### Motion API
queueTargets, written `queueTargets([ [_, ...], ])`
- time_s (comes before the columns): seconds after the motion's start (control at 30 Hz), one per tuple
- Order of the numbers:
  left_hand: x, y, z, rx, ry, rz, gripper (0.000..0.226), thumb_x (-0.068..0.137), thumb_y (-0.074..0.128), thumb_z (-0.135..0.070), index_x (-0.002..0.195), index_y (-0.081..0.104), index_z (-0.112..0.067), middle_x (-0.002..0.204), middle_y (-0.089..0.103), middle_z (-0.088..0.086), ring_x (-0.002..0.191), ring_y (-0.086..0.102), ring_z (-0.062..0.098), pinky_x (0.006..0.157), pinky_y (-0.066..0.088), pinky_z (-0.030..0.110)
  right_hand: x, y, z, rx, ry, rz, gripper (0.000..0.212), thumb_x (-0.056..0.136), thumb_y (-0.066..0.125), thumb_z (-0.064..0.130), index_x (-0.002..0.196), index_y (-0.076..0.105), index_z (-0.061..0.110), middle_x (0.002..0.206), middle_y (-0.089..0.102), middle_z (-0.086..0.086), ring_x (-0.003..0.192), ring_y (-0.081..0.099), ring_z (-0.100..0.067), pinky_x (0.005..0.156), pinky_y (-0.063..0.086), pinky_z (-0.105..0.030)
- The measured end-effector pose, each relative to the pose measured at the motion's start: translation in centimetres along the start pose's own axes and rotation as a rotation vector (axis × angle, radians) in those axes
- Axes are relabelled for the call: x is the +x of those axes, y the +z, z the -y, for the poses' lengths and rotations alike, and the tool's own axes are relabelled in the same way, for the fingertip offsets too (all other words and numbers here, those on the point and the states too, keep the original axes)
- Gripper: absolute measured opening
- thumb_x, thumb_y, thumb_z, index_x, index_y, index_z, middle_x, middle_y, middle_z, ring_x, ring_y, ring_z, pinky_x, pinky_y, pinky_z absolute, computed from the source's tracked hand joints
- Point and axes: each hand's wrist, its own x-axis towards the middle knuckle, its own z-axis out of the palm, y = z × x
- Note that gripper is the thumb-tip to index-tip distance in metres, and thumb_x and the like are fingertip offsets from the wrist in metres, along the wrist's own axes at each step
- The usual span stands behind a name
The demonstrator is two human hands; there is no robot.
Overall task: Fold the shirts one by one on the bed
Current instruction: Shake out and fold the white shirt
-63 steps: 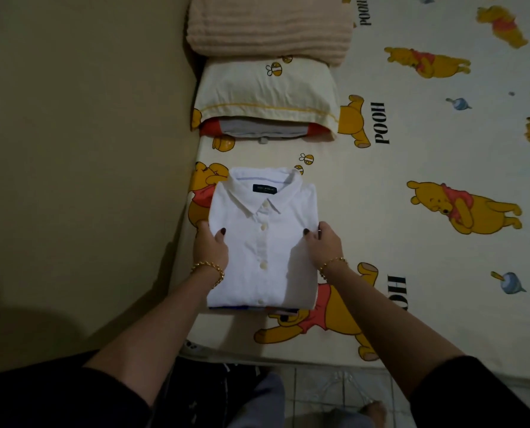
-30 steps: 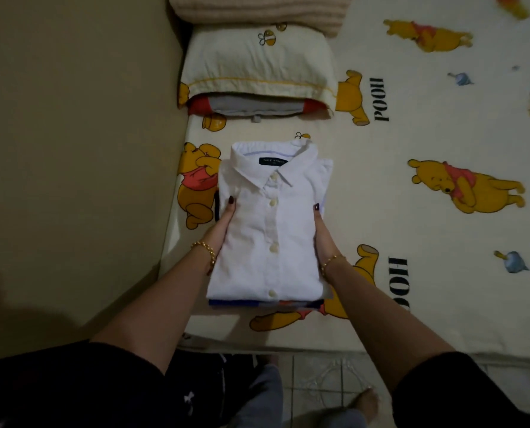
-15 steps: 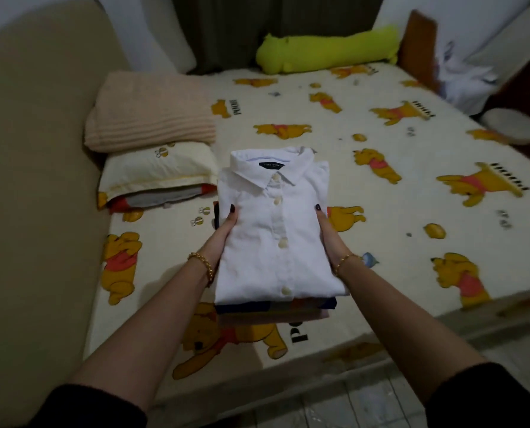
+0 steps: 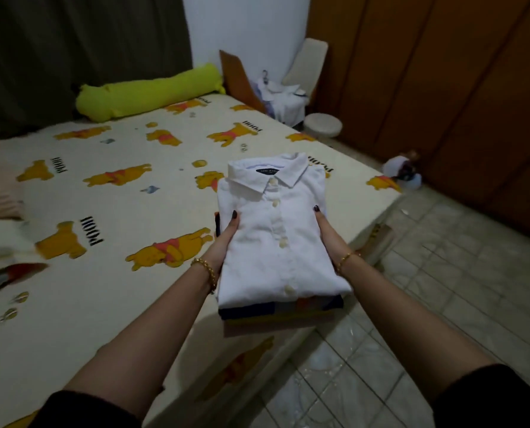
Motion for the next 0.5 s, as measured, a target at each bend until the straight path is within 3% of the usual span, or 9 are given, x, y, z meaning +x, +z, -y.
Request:
queueTargets([
  [0.07,2.8,3.2,0.7,0.009,-0.014,0.043,0.079,0.068,0.061,-0.071,0.130,0.054,-0.022,0.119,0.066,0.010,0.110,0.062,0.030,0.101,0.044,0.048,0.4,-3.9,0.2,0.025,0.005,-0.056,0.071,0.040,0.057,0.095,0.094,0.056,0.048,0.125,0.061,-0.002,0.113,0.057,-0.032,0.104,0.040,-0.052],
  [0.17,7.1,8.1,1.5,0.056,-0.058,0.142,0.079,0.070,0.058,-0.072,0.131,0.054,-0.022,0.121,0.065,0.010,0.111,0.062,0.029,0.101,0.044,0.047,0.1,-8.6,1.6,0.107,-0.071,-0.090,0.055,0.078,0.048,0.075,0.127,0.042,0.050,0.129,0.055,0.002,0.118,0.054,-0.029,0.106,0.039,-0.050],
  [0.23,10.1,10.9,1.8,0.067,-0.084,0.194,0.082,0.067,0.061,-0.073,0.131,0.054,-0.022,0.123,0.064,0.010,0.112,0.061,0.029,0.100,0.045,0.047,1.4,-11.7,2.0,0.178,-0.088,-0.104,0.052,0.094,0.037,0.057,0.143,0.031,0.039,0.131,0.054,0.001,0.118,0.054,-0.025,0.106,0.039,-0.047],
  [0.33,15.0,14.8,2.2,0.081,-0.081,0.262,0.088,0.062,0.067,-0.073,0.134,0.051,-0.024,0.126,0.062,0.009,0.113,0.061,0.030,0.098,0.047,0.048,4.2,-16.5,2.2,0.254,-0.045,-0.137,0.027,0.096,0.037,0.054,0.115,0.051,0.041,0.115,0.062,0.004,0.109,0.059,-0.023,0.105,0.041,-0.046],
  [0.43,21.0,18.7,2.5,0.085,-0.093,0.313,0.073,0.076,0.057,-0.067,0.135,0.049,-0.025,0.126,0.062,0.009,0.113,0.060,0.030,0.097,0.047,0.048,8.2,-21.1,3.0,0.295,-0.034,-0.158,0.017,0.097,0.036,0.052,0.098,0.050,0.043,0.112,0.061,0.005,0.111,0.057,-0.024,0.105,0.040,-0.044],
  [0.5,23.7,20.3,2.4,0.079,-0.101,0.317,0.074,0.074,0.060,-0.066,0.136,0.048,-0.026,0.127,0.061,0.009,0.113,0.061,0.031,0.095,0.049,0.050,10.0,-23.1,3.5,0.299,-0.024,-0.217,0.014,0.098,0.037,0.048,0.096,0.049,0.041,0.103,0.059,0.009,0.106,0.056,-0.022,0.104,0.040,-0.042],
])
